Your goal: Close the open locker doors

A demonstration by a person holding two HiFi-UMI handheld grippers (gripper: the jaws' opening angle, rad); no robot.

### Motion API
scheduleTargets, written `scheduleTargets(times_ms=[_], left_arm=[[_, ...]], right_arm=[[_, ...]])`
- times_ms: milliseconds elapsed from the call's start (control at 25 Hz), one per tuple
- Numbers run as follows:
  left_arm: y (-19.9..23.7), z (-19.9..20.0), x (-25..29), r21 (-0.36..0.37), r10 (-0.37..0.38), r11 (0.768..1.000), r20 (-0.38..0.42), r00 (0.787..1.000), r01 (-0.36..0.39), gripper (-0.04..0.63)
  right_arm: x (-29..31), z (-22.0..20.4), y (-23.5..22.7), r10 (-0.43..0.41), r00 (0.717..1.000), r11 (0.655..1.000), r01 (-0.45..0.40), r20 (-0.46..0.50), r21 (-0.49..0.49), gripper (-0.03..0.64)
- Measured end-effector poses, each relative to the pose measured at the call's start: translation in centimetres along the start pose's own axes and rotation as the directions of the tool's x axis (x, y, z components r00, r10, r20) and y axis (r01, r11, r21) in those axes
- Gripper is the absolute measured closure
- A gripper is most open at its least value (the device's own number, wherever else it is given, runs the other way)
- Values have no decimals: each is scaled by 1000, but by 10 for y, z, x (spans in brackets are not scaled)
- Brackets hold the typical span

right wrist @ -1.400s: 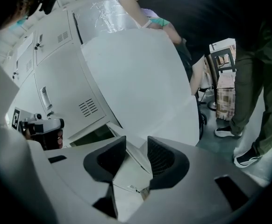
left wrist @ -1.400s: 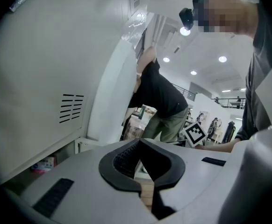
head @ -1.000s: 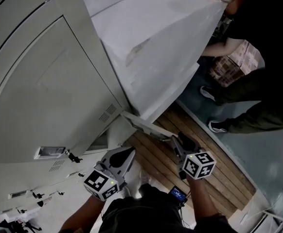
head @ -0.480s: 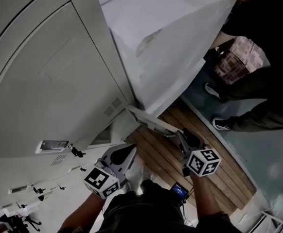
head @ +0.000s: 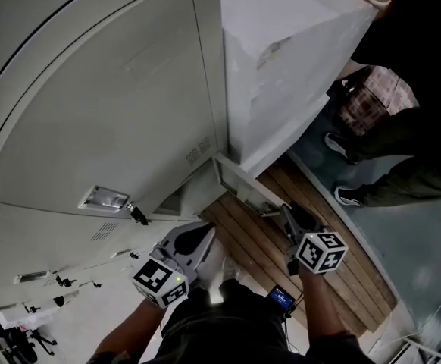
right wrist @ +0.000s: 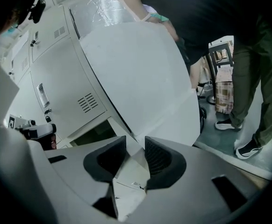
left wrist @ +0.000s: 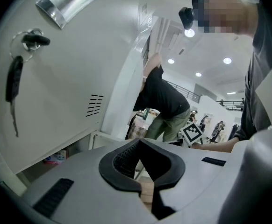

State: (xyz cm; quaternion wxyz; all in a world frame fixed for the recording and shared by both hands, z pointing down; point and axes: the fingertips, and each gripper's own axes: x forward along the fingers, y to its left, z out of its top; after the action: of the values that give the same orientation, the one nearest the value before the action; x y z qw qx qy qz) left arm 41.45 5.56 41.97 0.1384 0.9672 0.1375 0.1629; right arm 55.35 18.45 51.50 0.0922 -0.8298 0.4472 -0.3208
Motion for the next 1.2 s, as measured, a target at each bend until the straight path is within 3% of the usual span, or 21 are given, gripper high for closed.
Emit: scheduleTargets(times_ms=[480, 1200], left_arm=[[1, -3, -54, 16, -13, 1000, 10, 1000, 12, 592], [12, -12, -117, 20, 23, 1000, 17, 1000, -23, 593]], right_arm=[[-6, -28, 41, -30, 1000, 1000, 30, -8, 10, 509], [-1, -56, 97, -2, 1000, 1000, 2, -13, 5, 514]])
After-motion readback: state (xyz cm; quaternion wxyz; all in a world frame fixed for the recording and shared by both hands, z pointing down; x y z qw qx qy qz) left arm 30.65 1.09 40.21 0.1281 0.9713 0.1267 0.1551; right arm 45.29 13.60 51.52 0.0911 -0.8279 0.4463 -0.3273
